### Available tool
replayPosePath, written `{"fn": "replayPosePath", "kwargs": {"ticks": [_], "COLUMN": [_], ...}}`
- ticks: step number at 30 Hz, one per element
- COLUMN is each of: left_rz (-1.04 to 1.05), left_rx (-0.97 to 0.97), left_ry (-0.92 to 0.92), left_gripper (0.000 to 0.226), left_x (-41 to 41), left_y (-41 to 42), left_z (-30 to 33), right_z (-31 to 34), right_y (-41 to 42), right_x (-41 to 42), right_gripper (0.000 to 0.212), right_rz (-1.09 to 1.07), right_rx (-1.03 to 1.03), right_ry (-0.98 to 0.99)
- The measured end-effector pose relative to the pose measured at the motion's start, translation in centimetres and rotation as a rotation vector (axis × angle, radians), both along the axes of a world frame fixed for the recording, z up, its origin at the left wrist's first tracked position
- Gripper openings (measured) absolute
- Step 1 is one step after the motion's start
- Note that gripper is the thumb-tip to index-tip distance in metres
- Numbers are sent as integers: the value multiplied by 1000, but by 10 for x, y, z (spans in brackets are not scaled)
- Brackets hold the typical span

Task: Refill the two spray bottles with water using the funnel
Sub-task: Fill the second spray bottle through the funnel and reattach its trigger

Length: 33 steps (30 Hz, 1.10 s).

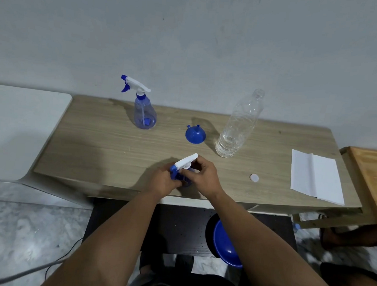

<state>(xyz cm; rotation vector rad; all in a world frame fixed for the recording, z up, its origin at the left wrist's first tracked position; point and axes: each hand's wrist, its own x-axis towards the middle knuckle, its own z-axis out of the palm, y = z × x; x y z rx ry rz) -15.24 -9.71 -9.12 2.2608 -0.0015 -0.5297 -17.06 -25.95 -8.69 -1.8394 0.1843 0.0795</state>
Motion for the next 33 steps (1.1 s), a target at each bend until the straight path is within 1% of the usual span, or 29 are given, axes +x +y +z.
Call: {"fn": "replayPosePath", "kwargs": {"ticks": [4, 7, 9, 11, 13, 15, 19, 22, 24, 25, 27, 29, 31, 33], "left_rz": [0, -23, -35, -32, -44, -73, -101, -107, -129, -120, -41, 108, 212, 276], "left_rx": [12, 7, 4, -10, -10, -20, -12, 17, 50, 70, 123, 179, 220, 282], "left_ry": [-32, -24, -36, -46, -61, -66, -122, -124, -102, -84, -91, -156, -226, -231], "left_gripper": [34, 34, 46, 62, 63, 64, 62, 58, 66, 70, 69, 66, 72, 69], "left_x": [-1, -6, -11, -16, -20, -23, -22, -24, -28, -30, -38, -46, -52, -56], "left_y": [-1, 0, 2, 5, 6, 6, 5, 10, 17, 24, 38, 53, 68, 78], "left_z": [-1, -2, -3, -2, 6, 16, 38, 46, 47, 42, 35, 30, 23, 22], "right_z": [2, 3, 8, 14, 19, 27, 53, 72, 76, 75, 65, 51, 40, 33], "right_y": [8, 10, 11, 8, 4, 0, 2, 13, 21, 25, 34, 45, 56, 62], "right_x": [0, -1, -1, 2, 5, 9, 17, 21, 20, 19, 15, 9, 0, -9], "right_gripper": [22, 25, 30, 42, 54, 50, 22, 39, 37, 34, 24, 15, 7, 27], "right_rz": [-40, -61, -107, -162, -160, -106, 63, 158, 206, 223, 242, 240, 238, 237], "right_rx": [-27, -38, -38, -27, -41, -62, -20, 33, 68, 69, 36, -3, -37, -82], "right_ry": [-11, -11, -11, -19, -20, -21, -86, -139, -111, -91, -62, 0, 80, 124]}}
